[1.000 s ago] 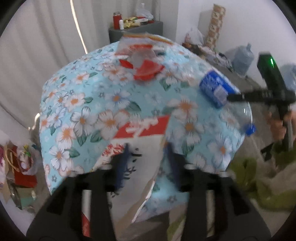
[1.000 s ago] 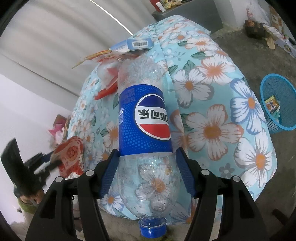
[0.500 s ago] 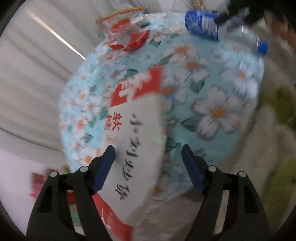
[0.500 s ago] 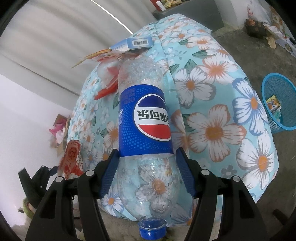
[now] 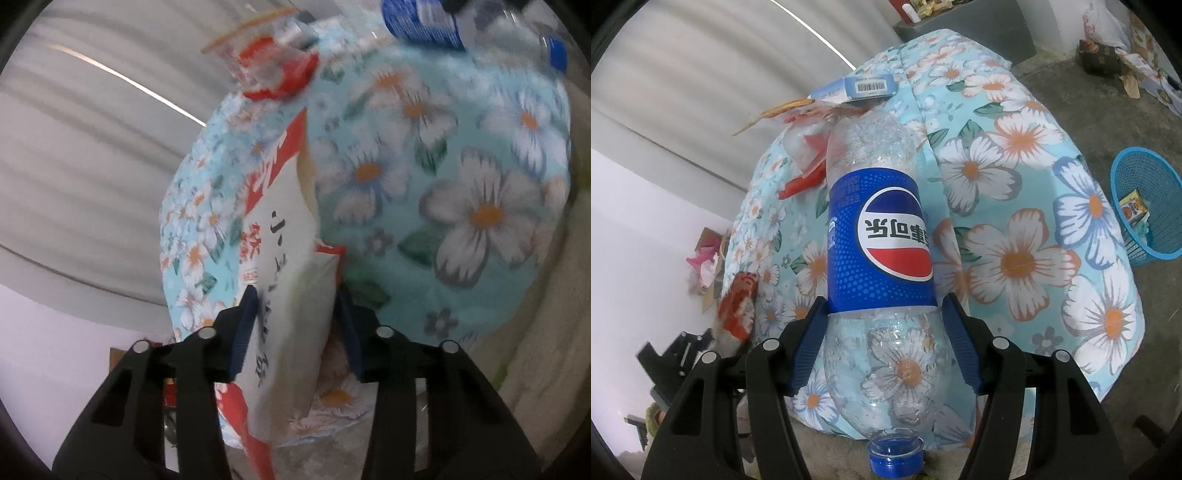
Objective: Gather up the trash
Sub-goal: 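Grasp the red-and-white paper box with the left gripper while the right gripper holds the bottle, then lift the red box with the left gripper while the right gripper holds the Pepsi bottle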
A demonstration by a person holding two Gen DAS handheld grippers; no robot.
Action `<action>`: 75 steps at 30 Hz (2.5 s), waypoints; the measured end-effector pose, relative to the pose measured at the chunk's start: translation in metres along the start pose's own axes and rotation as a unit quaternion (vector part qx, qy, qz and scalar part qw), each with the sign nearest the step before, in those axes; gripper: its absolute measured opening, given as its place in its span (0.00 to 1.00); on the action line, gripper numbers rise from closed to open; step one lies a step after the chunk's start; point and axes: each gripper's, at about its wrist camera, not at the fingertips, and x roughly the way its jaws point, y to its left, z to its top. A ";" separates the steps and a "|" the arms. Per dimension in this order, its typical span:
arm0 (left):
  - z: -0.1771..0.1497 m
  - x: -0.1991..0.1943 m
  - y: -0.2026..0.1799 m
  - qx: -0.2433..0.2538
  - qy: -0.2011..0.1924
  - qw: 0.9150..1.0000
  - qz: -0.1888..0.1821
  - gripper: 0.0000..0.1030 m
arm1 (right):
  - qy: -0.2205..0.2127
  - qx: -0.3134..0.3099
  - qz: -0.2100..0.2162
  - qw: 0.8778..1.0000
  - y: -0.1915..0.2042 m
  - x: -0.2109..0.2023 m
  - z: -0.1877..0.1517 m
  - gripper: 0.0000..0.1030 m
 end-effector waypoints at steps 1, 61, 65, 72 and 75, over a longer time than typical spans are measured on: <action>0.004 -0.003 0.002 -0.008 -0.006 1.000 -0.006 0.35 | -0.002 -0.001 -0.002 1.000 -0.001 -0.002 0.000 0.60; 0.133 -0.003 -0.004 -0.189 -0.088 0.968 -0.137 0.34 | -0.032 0.037 -0.008 0.999 -0.026 -0.032 -0.003 0.56; 0.133 -0.011 -0.003 -0.186 -0.099 0.968 -0.136 0.34 | -0.036 0.041 -0.002 0.998 -0.026 -0.036 -0.004 0.56; 0.137 -0.031 0.005 -0.183 -0.142 0.958 -0.167 0.34 | -0.054 0.058 0.000 0.997 -0.028 -0.050 -0.011 0.56; 0.144 -0.038 0.006 -0.176 -0.158 0.954 -0.186 0.34 | -0.064 0.070 -0.002 0.995 -0.033 -0.057 -0.016 0.56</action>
